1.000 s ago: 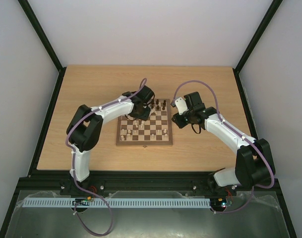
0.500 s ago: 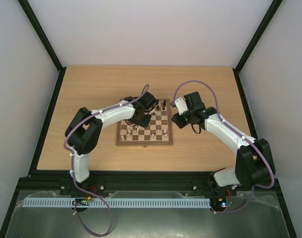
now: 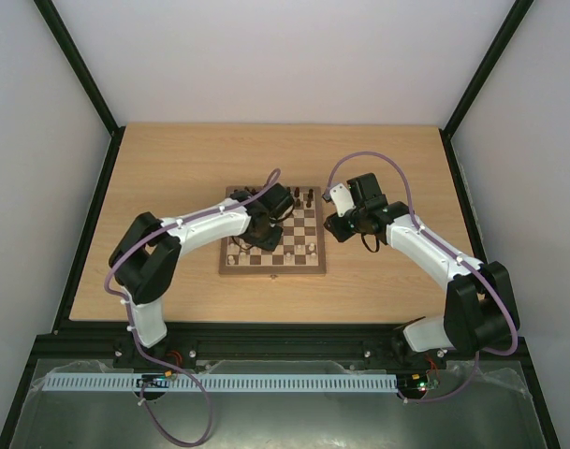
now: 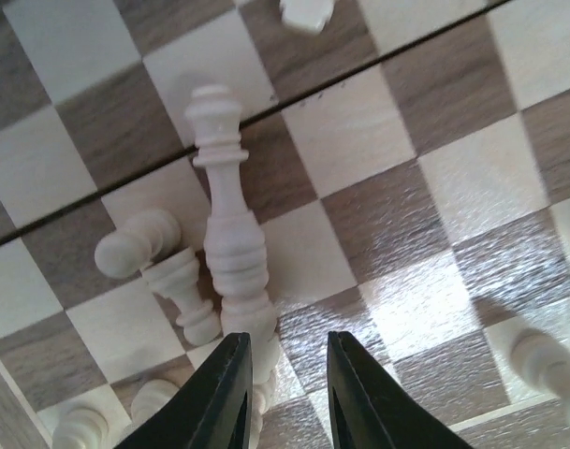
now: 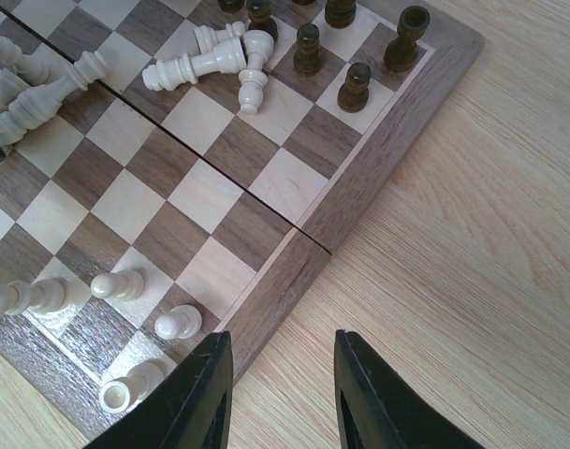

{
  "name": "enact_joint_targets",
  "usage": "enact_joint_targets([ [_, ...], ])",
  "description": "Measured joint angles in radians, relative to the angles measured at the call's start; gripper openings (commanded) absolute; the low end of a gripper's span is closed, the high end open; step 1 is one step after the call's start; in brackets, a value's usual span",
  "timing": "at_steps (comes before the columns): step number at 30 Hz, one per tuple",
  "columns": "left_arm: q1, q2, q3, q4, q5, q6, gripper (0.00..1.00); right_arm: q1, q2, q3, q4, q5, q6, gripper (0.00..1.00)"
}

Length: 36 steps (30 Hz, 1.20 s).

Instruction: Set up the chess pieces on the board

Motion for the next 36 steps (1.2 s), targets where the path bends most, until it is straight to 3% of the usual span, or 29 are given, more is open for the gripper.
enact_joint_targets([
  [12,0.000,0.056,-0.003,-0.010,-0.023,-0.014,0.28,0.000,0.000,0.000,0.000,-0.007,0.000,0.31],
  [28,0.000,0.104,0.046,0.002,-0.023,-0.007,0.17,0.000,0.000,0.000,0.000,-0.012,0.000,0.32],
  [36,0.008,0.097,0.032,0.011,-0.023,-0.007,0.23,0.000,0.002,0.000,0.000,-0.018,0.000,0.31],
])
